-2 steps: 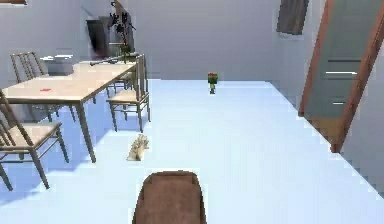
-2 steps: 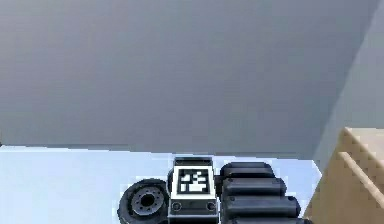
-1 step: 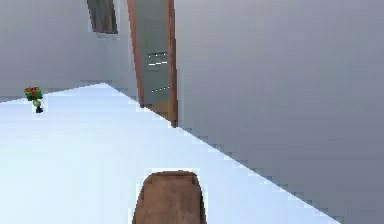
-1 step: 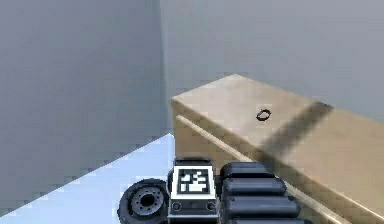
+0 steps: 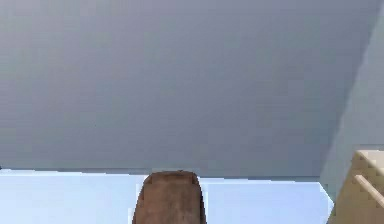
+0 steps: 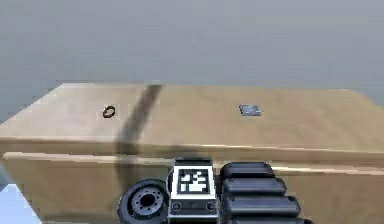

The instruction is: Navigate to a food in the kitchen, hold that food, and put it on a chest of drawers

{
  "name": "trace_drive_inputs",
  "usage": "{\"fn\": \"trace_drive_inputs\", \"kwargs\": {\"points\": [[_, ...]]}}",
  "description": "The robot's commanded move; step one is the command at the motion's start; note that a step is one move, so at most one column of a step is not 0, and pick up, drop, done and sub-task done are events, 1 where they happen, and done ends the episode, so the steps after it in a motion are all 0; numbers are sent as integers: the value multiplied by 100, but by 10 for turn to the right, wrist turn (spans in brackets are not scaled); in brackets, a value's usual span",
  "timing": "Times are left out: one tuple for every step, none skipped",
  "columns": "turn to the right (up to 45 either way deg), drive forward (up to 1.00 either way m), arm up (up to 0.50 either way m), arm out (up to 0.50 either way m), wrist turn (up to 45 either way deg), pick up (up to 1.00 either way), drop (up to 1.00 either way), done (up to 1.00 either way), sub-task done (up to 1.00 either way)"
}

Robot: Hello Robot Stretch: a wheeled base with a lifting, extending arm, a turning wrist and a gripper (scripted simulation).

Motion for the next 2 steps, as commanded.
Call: {"fn": "trace_drive_inputs", "kwargs": {"points": [[450, 0, 0, 0, 0, 0, 0, 0, 0], [420, 0, 0, 0, 0, 0, 0, 0, 0]]}}
